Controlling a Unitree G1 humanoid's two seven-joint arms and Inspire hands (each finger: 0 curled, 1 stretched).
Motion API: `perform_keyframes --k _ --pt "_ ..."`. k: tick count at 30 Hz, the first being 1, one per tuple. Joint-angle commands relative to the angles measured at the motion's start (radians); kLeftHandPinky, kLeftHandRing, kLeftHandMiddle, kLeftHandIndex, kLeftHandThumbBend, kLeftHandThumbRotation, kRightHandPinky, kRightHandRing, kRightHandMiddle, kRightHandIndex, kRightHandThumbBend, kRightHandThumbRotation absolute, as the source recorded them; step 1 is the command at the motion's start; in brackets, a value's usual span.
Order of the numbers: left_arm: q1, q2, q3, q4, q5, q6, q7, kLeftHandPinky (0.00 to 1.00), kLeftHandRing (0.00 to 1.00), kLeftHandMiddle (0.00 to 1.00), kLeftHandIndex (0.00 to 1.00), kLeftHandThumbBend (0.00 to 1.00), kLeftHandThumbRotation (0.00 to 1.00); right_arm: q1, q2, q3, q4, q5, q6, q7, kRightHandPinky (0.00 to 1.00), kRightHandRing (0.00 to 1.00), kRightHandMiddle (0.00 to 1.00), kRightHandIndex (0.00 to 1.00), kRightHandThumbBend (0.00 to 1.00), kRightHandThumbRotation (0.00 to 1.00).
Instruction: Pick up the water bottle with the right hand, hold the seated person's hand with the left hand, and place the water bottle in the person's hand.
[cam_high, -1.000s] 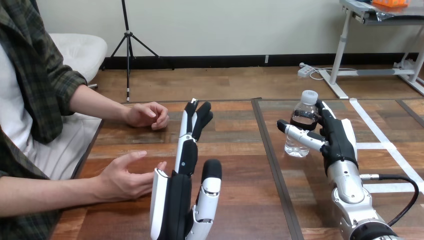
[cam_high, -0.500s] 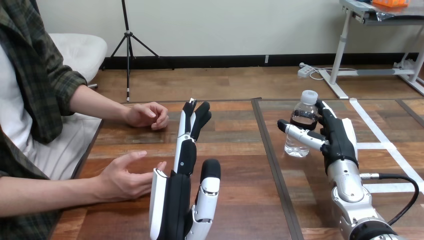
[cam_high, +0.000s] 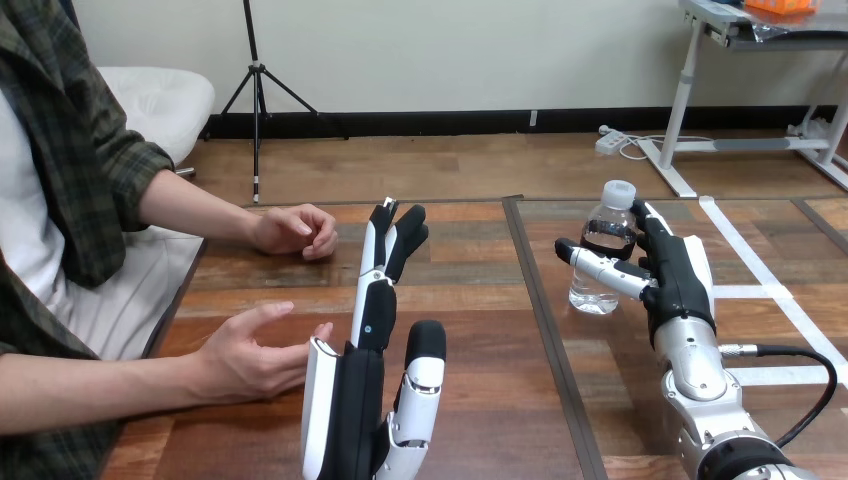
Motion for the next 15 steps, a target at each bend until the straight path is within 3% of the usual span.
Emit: perform_keyframes --k 1,15 --pt "0.048 -0.046 0.001 -0.050 0.012 -0.004 0.010 0.99 0.91 0.94 1.00 0.27 1.00 -0.092 -0.001 0.000 0.004 -0.003 0.003 -0.016 0.97 0.98 0.97 0.94 0.79 0.22" --pt "0.053 -0.039 -0.005 -0.055 -0.007 0.001 -0.006 0.98 0.92 0.94 1.00 0.32 1.00 -0.099 0.005 0.003 0.006 -0.006 -0.001 -0.025 0.97 0.98 0.98 0.95 0.78 0.22"
